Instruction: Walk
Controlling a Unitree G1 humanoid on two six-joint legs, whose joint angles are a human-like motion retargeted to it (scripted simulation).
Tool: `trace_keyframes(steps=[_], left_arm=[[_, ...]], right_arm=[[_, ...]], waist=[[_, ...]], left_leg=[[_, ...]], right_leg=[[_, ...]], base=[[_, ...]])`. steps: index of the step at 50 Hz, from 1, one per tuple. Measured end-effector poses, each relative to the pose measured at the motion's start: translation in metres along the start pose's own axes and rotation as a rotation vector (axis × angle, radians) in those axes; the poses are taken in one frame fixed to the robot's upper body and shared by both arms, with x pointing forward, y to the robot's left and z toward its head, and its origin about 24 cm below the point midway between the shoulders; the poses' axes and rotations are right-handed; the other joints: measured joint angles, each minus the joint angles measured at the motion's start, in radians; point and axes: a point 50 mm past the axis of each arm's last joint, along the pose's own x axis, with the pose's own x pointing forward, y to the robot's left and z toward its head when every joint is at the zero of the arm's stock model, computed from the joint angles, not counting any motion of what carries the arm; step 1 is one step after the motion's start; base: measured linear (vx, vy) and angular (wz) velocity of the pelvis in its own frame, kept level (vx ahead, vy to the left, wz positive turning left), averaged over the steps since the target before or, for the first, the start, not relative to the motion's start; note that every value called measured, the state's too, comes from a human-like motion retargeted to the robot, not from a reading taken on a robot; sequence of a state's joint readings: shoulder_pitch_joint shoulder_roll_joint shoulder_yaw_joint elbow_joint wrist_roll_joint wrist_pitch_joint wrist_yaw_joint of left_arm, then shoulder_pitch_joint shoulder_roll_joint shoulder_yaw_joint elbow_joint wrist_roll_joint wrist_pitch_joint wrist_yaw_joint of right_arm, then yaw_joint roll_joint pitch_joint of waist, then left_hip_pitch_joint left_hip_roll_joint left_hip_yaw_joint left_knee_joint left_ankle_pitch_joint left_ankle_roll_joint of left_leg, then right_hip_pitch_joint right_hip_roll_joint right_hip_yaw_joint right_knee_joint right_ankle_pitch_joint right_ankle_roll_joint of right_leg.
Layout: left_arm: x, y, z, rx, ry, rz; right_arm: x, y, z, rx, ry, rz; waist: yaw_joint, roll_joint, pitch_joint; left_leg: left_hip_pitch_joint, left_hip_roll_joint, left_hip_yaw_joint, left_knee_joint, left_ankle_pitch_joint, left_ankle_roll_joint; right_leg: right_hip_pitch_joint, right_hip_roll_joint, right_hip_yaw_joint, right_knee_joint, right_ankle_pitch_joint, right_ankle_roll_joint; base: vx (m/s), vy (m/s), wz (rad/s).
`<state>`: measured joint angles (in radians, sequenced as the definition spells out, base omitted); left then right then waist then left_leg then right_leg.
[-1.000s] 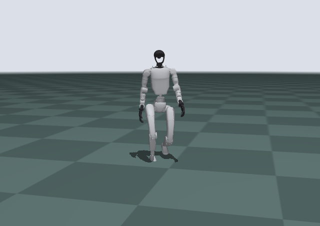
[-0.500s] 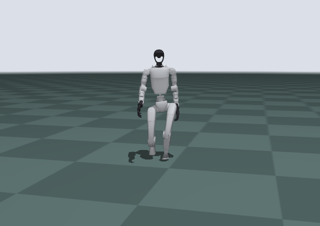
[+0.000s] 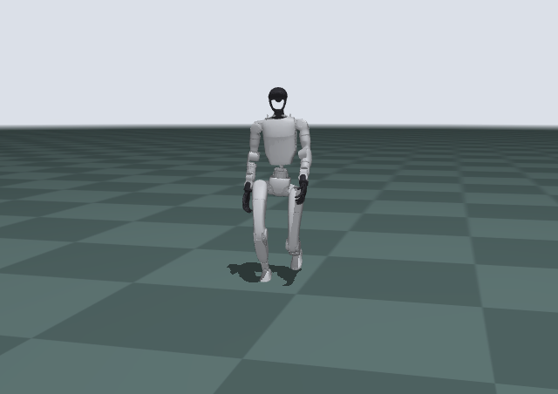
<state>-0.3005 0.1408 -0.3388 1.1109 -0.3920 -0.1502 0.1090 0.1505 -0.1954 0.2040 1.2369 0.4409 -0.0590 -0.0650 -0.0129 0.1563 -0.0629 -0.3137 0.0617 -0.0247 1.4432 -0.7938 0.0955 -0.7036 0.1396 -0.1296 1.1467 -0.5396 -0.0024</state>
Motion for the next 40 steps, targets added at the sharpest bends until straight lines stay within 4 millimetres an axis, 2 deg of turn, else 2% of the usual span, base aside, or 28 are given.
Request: trace_keyframes(steps=[2,5,10,14,17,20,23,25,27,30,32,35,38,40], left_arm=[[-0.009,-0.005,-0.033,0.016,0.117,-0.024],[-0.027,-0.007,-0.079,0.04,0.278,-0.041],[-0.067,0.004,-0.142,0.021,0.477,-0.022],[-0.098,0.011,-0.178,-0.035,0.592,0.007],[-0.114,0.015,-0.194,-0.08,0.649,0.034],[-0.122,0.016,-0.201,-0.099,0.678,0.052],[-0.121,0.016,-0.2,-0.088,0.684,0.052],[-0.112,0.016,-0.193,-0.084,0.668,0.056],[-0.099,0.016,-0.18,-0.085,0.624,0.055],[-0.07,0.016,-0.146,-0.061,0.507,0.044],[-0.048,0.016,-0.116,-0.032,0.407,0.039],[-0.021,0.015,-0.066,0.005,0.256,0.039],[-0.002,0.013,-0.018,0.025,0.115,0.038],[0.007,0.009,0.012,0.041,0.023,0.03]], right_arm=[[0.003,0.005,0.036,-0.01,-0.105,0.0],[0.001,0.011,0.097,-0.027,-0.294,-0.003],[-0.021,0.019,0.191,-0.019,-0.6,-0.016],[-0.042,0.025,0.237,0.02,-0.759,-0.006],[-0.049,0.029,0.25,0.037,-0.804,0.007],[-0.046,0.033,0.242,0.039,-0.779,0.019],[-0.031,0.034,0.212,0.015,-0.674,0.022],[-0.019,0.034,0.185,-0.004,-0.573,0.036],[-0.008,0.036,0.151,-0.015,-0.453,0.057],[0.002,0.035,0.104,-0.033,-0.282,0.083],[0.005,0.031,0.076,-0.047,-0.19,0.082],[0.005,0.022,0.043,-0.059,-0.09,0.07],[0.004,0.013,0.021,-0.071,-0.029,0.058],[0.003,0.008,0.011,-0.076,0.001,0.051]], waist=[[0.025,0.024,0.008],[0.056,0.015,0.016],[0.09,-0.038,0.038],[0.087,-0.097,0.025],[0.079,-0.133,0.001],[0.086,-0.144,0.001],[0.075,-0.17,0.008],[0.056,-0.219,0.01],[0.032,-0.255,0.014],[-0.007,-0.288,0.016],[-0.039,-0.294,0.012],[-0.084,-0.284,0.009],[-0.116,-0.263,0.008],[-0.13,-0.246,0.007]], left_leg=[[-0.084,0.076,0.004,0.152,0.082,-0.001],[-0.224,0.118,0.02,0.258,0.085,0.043],[-0.393,0.054,0.056,0.072,-0.008,0.085],[-0.472,-0.083,0.057,-0.26,-0.004,0.062],[-0.498,-0.176,0.043,-0.436,0.016,0.054],[-0.479,-0.207,0.044,-0.411,0.037,0.062],[-0.449,-0.248,0.071,-0.316,0.055,0.088],[-0.391,-0.311,0.1,-0.329,0.058,0.119],[-0.345,-0.367,0.116,-0.344,0.042,0.147],[-0.276,-0.42,0.113,-0.393,0.018,0.166],[-0.229,-0.44,0.099,-0.439,0.01,0.166],[-0.151,-0.455,0.074,-0.506,0.001,0.166],[-0.076,-0.451,0.05,-0.57,-0.007,0.166],[-0.032,-0.437,0.034,-0.612,-0.011,0.16]], right_leg=[[0.048,0.042,-0.019,-0.022,-0.029,-0.034],[0.122,0.062,-0.007,-0.064,-0.072,-0.047],[0.278,0.032,0.037,-0.147,-0.143,-0.021],[0.361,-0.04,0.058,-0.197,-0.194,0.0],[0.389,-0.09,0.069,-0.2,-0.222,0.009],[0.437,-0.103,0.09,-0.153,-0.248,0.012],[0.474,-0.147,0.104,-0.025,-0.25,0.037],[0.488,-0.215,0.123,0.076,-0.183,0.086],[0.452,-0.277,0.138,0.227,-0.029,0.141],[0.332,-0.356,0.153,0.453,0.191,0.176],[0.233,-0.406,0.157,0.548,0.209,0.151],[0.091,-0.461,0.157,0.587,0.121,0.098],[-0.032,-0.468,0.147,0.481,0.029,0.071],[-0.097,-0.449,0.137,0.355,-0.006,0.073]], base=[[-0.03,-0.06,-0.22],[-0.01,-0.02,0.0],[0.0,0.0,0.0],[0.01,0.01,0.12],[0.0,0.01,0.08],[0.0,0.0,0.0],[0.01,0.02,0.07],[0.04,0.06,0.31],[-0.02,0.06,0.26],[-0.01,0.01,0.06],[-0.03,0.03,0.2],[-0.01,0.03,0.12],[0.0,0.0,0.0],[0.0,0.0,0.0]])
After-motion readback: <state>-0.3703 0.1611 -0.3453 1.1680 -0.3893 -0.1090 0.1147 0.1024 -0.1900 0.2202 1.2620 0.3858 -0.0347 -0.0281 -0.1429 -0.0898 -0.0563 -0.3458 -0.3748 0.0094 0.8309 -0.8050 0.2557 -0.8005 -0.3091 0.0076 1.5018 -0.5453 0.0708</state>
